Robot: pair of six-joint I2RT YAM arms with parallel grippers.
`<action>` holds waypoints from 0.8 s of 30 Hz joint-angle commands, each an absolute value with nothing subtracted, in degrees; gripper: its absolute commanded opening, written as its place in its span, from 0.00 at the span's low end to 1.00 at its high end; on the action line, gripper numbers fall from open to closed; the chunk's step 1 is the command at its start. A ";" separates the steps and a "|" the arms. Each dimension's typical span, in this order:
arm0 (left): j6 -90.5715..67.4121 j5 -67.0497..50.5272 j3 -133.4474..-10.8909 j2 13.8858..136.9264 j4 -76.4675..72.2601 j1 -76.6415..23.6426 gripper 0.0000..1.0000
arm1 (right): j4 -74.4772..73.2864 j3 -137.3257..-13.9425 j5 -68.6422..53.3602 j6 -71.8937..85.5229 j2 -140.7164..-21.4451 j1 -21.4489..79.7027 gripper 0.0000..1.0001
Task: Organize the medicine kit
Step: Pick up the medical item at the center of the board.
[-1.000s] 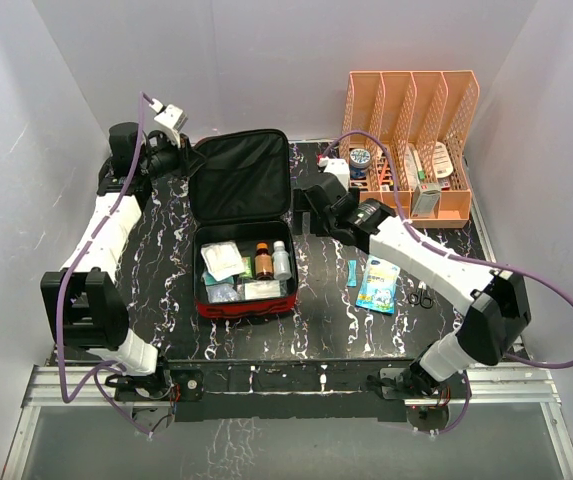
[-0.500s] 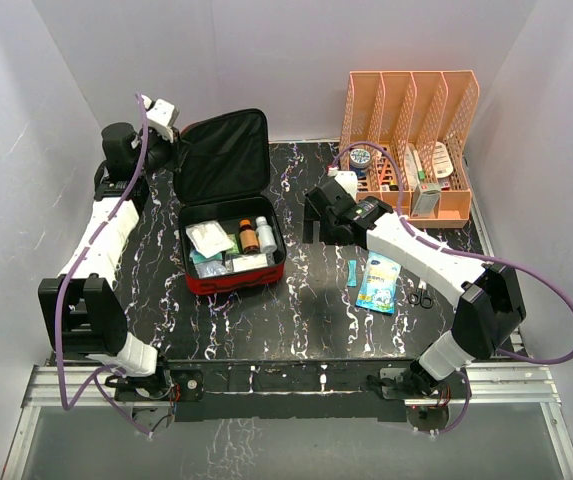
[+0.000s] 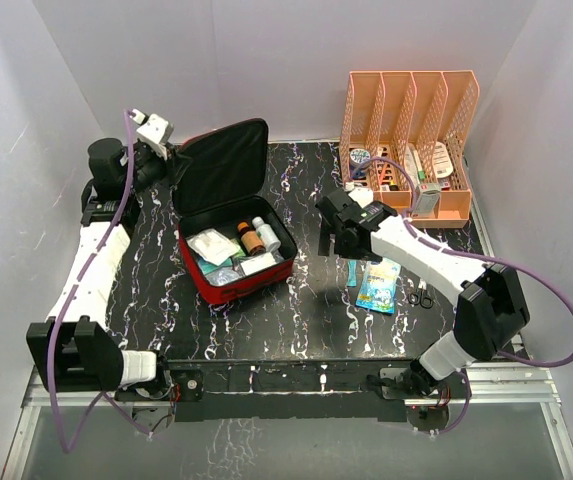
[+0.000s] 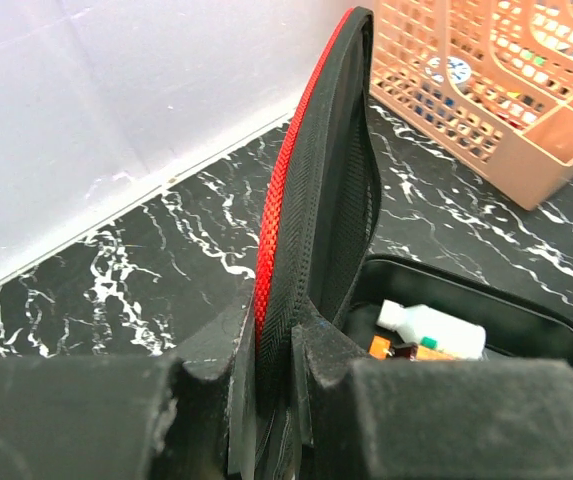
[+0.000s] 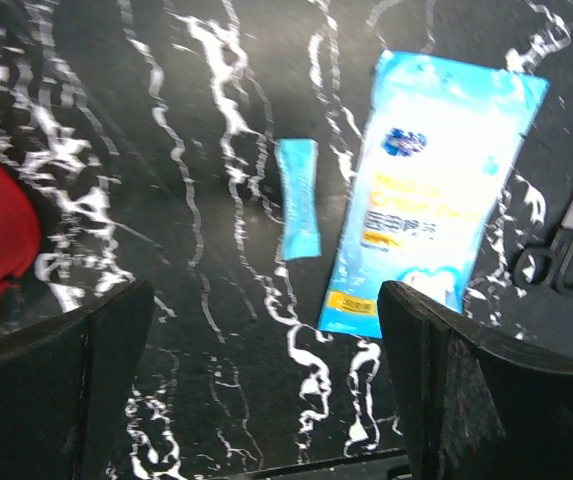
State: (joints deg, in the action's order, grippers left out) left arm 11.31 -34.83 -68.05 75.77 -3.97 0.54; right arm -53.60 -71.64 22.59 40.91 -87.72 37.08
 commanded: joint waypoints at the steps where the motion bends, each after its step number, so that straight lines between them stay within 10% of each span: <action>1: 10.24 -40.60 -66.59 70.67 -2.40 -0.38 0.00 | -55.67 -67.84 24.52 43.99 -83.41 35.08 0.93; 24: 11.76 -43.72 -59.27 63.54 -2.66 -0.52 0.00 | -44.32 -64.25 23.13 30.00 -91.37 19.64 0.86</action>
State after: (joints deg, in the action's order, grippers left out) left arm 11.53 -41.63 -58.50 64.36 -2.44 -0.14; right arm -48.58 -61.17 22.72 34.26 -88.33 21.63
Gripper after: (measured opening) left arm 0.102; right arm 0.877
